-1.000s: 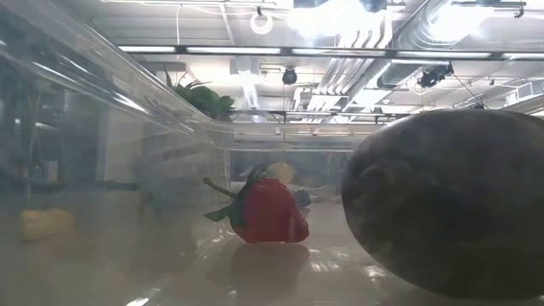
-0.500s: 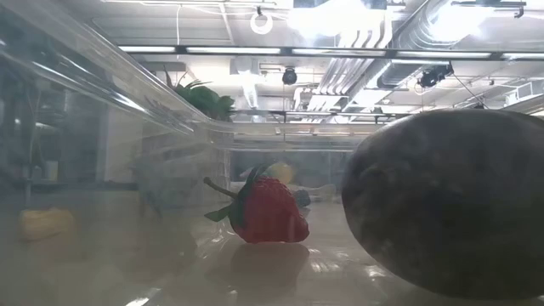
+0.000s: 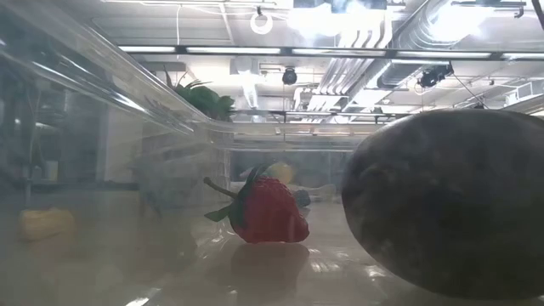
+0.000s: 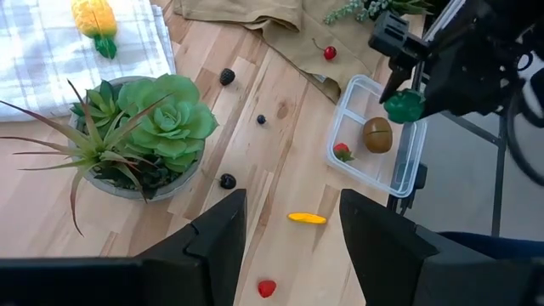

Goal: Pick and placing Produce into tupperware
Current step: Put the green bell pepper into the transparent bin

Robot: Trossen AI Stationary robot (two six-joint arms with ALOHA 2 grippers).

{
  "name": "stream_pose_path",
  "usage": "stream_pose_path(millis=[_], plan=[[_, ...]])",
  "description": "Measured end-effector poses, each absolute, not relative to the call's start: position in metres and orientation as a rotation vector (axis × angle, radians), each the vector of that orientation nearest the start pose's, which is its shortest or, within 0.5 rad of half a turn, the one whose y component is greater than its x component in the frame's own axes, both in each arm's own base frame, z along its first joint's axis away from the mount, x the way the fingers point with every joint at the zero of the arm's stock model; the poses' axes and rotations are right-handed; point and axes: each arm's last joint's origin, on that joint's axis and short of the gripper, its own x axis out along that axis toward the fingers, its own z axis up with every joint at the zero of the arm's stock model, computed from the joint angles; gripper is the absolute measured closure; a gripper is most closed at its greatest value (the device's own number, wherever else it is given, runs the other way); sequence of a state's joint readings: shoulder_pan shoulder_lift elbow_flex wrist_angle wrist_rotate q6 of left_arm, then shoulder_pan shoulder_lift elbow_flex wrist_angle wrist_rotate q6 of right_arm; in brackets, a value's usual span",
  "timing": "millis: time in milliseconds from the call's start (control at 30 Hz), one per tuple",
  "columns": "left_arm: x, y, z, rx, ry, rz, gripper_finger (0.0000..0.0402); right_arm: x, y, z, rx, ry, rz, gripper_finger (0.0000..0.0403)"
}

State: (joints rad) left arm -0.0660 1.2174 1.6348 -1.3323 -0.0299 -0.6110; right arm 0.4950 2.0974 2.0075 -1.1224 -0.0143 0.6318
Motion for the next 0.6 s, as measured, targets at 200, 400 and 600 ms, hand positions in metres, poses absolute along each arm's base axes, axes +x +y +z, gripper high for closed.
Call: stream_pose_path(millis=[200,400,600], plan=[[0.187,-0.012,0.429,-0.523,0.893,0.246,0.0222,0.386,0.218,0.259,0.285,1.307,-0.018,0.0196],[0.187,-0.012,0.429,-0.523,0.893,0.246,0.0222,0.392,0.224,0.237,0.314,1.352,-0.079,0.0196],[0.187,-0.011,0.429,-0.523,0.893,0.246,0.0222,0.397,0.224,0.222,0.353,1.378,-0.138,0.0196]])
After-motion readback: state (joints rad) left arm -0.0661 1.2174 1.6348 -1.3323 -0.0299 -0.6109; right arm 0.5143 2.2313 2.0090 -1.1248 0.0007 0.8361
